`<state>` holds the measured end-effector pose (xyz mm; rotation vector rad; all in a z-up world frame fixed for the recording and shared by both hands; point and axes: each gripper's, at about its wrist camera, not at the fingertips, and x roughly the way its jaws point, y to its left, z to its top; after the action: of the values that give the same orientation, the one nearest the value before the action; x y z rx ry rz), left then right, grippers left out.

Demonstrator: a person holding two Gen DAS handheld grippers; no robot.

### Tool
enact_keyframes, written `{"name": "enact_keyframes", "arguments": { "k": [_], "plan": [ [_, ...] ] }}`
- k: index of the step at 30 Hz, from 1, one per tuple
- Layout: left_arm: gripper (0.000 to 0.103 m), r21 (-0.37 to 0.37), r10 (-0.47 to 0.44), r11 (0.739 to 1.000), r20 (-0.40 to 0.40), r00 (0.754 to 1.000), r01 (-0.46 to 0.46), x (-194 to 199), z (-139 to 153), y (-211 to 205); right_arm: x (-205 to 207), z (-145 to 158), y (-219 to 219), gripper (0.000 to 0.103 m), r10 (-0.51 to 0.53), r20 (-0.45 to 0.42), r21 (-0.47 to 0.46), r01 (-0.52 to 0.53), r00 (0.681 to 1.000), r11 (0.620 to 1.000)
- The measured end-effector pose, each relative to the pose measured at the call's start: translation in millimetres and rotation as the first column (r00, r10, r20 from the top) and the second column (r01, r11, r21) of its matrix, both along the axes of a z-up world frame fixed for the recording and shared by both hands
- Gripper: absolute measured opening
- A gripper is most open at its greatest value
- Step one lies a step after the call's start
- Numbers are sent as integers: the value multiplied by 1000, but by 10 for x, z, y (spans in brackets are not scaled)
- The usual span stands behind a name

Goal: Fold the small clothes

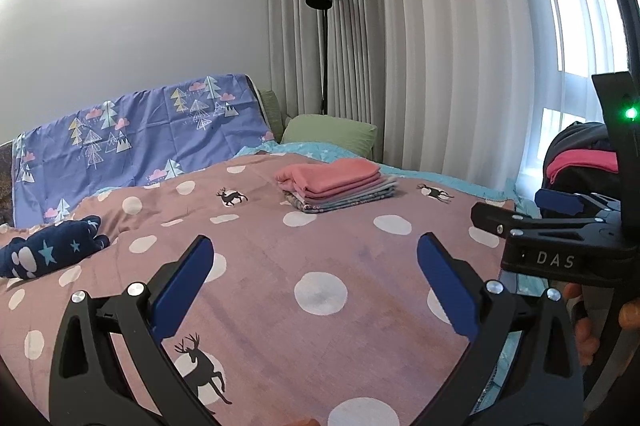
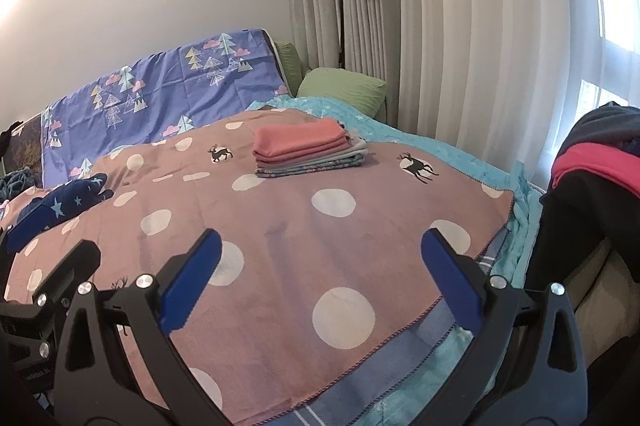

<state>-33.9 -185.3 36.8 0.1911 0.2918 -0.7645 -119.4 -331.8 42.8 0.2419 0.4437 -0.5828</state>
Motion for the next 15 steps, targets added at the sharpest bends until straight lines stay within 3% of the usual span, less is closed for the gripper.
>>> {"name": "enact_keyframes", "arguments": {
  "k": [15],
  "plan": [
    [102,26,3,1000,-38,999,-2,27,-84,-116,-7,-57,-109,101,3,-5,36,-3,1000,999]
  ]
}}
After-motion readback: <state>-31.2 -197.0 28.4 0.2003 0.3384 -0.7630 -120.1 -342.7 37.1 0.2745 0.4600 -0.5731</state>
